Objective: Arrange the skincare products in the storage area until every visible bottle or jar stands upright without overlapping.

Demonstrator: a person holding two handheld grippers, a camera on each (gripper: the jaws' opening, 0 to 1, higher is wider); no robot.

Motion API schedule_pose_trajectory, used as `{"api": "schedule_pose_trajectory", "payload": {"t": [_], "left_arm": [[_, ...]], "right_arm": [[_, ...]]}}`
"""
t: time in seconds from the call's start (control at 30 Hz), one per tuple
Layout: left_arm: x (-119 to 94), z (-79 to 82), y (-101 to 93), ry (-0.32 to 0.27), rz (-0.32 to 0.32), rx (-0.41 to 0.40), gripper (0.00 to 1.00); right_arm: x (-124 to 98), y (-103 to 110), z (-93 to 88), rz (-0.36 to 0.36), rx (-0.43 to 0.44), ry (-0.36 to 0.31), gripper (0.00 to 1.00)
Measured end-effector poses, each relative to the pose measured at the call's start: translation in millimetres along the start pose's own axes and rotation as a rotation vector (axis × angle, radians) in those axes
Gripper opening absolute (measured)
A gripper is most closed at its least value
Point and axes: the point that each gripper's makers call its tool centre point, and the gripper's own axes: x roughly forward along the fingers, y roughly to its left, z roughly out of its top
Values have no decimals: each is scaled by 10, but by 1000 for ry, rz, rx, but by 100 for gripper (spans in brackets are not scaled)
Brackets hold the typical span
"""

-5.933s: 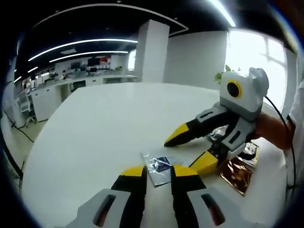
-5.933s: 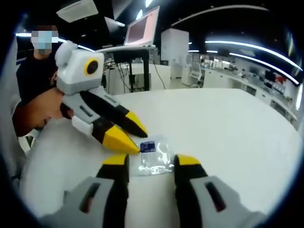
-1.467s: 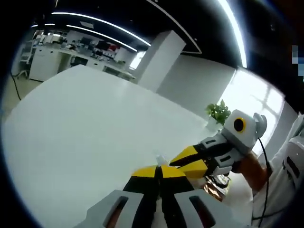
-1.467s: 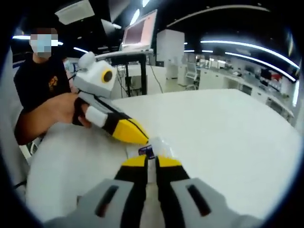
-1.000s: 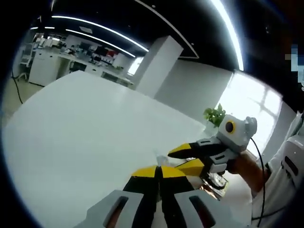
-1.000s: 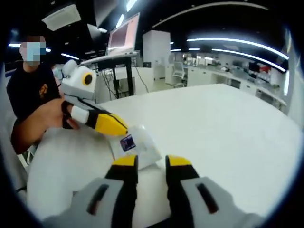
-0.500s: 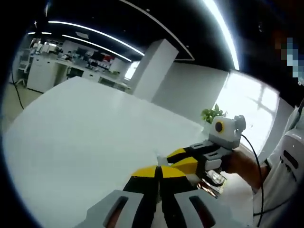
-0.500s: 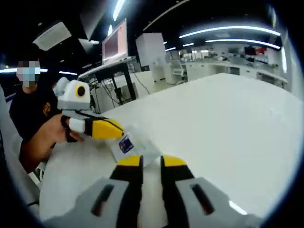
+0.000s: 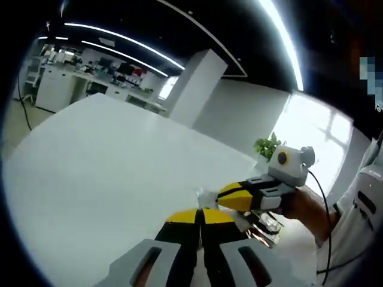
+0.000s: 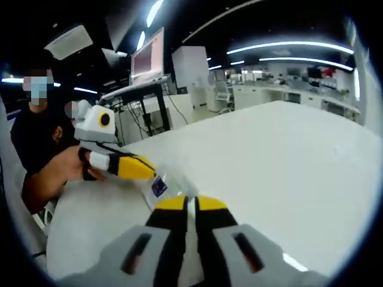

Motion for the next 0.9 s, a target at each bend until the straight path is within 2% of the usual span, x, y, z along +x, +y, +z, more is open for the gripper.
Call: {"api": "schedule_pose_trajectory", "payload": {"t": [0.53, 0.9], "left_arm": [[82, -19, -173, 20, -13, -4, 0], [206, -21, -323, 31, -54, -6, 0]], "right_arm": [[-206, -21, 75, -43, -55, -15, 0], [-331, -113, 67, -89, -61, -13, 0]]}}
